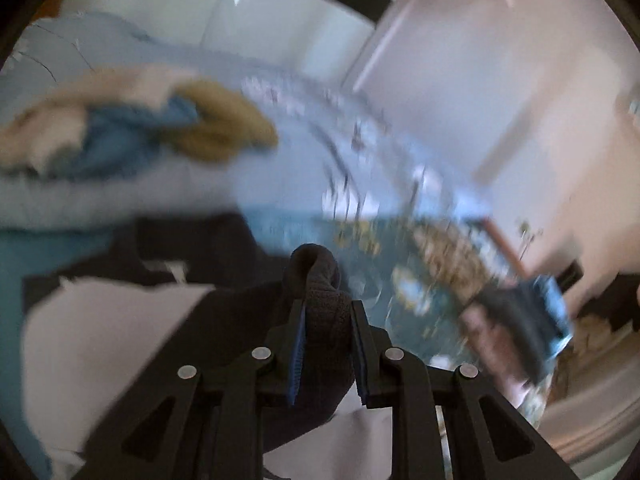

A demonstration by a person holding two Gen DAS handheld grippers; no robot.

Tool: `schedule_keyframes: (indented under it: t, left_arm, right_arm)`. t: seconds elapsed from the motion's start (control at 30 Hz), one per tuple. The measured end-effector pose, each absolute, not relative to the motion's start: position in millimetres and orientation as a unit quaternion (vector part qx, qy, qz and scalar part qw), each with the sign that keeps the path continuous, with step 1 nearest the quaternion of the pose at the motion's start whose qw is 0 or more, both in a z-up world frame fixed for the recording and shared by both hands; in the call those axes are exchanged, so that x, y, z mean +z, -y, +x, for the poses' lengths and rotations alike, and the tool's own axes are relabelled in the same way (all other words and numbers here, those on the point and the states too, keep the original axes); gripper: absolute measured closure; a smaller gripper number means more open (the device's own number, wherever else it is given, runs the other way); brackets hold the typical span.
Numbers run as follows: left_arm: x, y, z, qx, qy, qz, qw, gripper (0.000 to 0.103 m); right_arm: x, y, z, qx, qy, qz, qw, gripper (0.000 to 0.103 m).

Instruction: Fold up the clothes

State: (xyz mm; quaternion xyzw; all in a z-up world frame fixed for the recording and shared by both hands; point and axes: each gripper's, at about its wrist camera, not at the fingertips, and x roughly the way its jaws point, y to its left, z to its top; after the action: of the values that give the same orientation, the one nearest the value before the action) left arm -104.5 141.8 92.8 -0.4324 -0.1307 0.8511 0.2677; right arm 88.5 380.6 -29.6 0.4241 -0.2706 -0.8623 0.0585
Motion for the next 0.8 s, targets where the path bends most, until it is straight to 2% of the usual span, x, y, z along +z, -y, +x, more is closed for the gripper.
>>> schedule_keyframes:
  t: [0.13,0.23,0.33,0.57,0.7,0.8]
  left_arm:
    - [48,-157,-121,0.814,0.137,-0.492,0.277,0.074]
    - [40,-157,-116,0.787,0.154,-0.517,0.299,0.050]
    - [48,-148,-102,0.761,0.182,-0.522,0.340,0.049]
    - [39,-69,-60,0.828,0.140,-0.497,0.220,0.033]
    - [34,-24,-35,0.858,0.115,-0.478,0.149,0.033]
    - [30,10,-17,0.877,0.095,-0.461,0.095,0.033]
  right_arm:
    - [-26,-379,90,-0.864,0.265,0.425,0.054,0.058]
    - [-19,-379,89,-0.868,0.255,0.422,0.051,0.058]
    - [-7,-379,80,-0.874,0.249,0.414,0.058,0.058]
    - [22,-370,20,-0.880,0.261,0.377,0.122,0.058]
    - [10,-370,-36,-0.852,0.331,0.377,0.152,0.058]
    - [-8,-373,-73,-0.834,0.358,0.406,0.109,0.058]
